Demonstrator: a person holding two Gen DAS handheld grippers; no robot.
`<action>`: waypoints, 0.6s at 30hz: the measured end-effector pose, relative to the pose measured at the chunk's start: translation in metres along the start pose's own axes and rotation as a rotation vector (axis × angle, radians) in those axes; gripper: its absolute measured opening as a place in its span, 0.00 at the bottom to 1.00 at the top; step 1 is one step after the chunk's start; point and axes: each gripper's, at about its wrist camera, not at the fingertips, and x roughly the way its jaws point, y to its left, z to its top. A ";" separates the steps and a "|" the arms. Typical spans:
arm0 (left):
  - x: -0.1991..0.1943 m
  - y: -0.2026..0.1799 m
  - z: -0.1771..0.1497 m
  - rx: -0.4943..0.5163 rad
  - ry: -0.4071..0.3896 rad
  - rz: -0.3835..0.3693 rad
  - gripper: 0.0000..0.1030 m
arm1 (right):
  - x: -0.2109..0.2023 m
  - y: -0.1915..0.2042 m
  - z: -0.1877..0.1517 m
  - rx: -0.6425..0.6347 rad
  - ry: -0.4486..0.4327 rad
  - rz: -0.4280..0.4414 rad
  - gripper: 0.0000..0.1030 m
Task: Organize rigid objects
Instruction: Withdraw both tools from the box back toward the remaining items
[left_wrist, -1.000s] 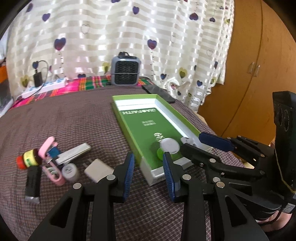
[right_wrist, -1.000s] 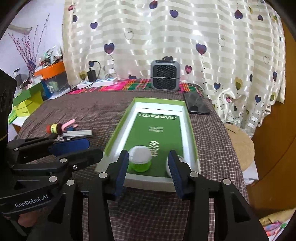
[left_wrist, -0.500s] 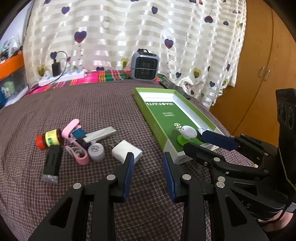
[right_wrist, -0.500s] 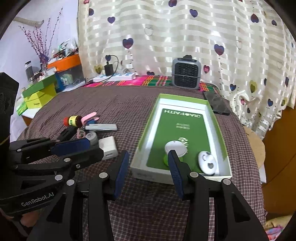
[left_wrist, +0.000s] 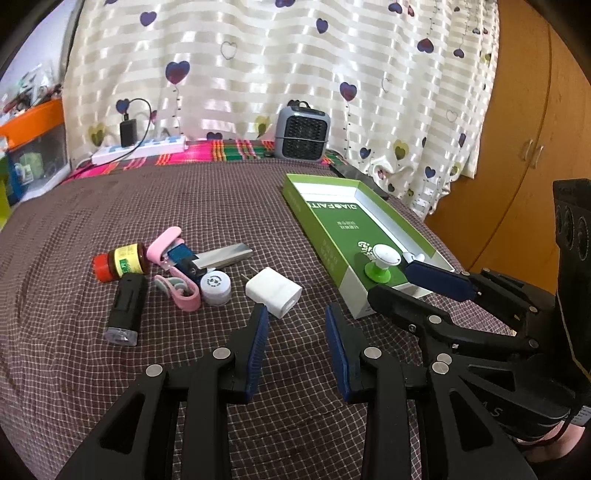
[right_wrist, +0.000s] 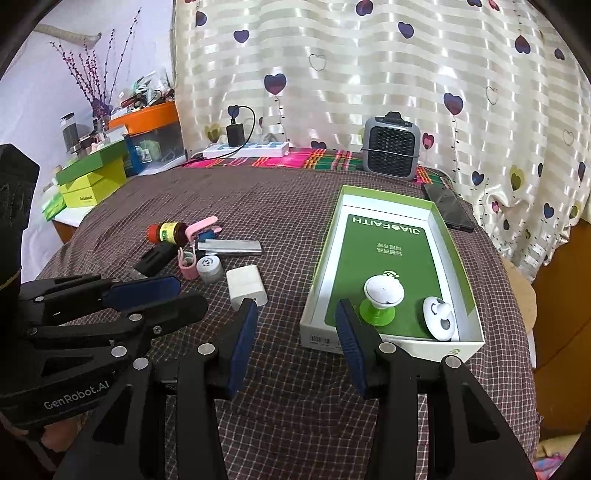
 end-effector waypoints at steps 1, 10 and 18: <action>-0.001 0.001 0.000 -0.001 -0.002 0.000 0.30 | 0.000 0.001 0.001 0.000 -0.001 0.000 0.44; -0.007 0.010 -0.003 -0.014 -0.007 0.001 0.30 | -0.001 0.010 0.004 -0.016 0.000 0.002 0.44; -0.007 0.018 -0.007 -0.029 -0.003 0.003 0.30 | 0.001 0.017 0.004 -0.023 0.005 0.010 0.44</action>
